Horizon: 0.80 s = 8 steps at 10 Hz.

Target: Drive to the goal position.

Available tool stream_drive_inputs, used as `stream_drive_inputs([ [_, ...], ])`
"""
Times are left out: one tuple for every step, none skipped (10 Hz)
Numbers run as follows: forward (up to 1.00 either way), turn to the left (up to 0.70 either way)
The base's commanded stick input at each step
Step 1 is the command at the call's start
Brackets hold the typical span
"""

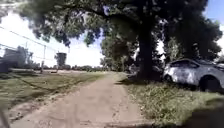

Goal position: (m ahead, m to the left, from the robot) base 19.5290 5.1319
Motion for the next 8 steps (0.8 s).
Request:
stream_drive_inputs([
  [1.00,0.00],
  [1.00,0.00],
  [1.00,0.00],
  [1.00,0.00],
  [1.00,0.00],
  [1.00,0.00],
  [1.00,0.00],
  [1.00,0.00],
])
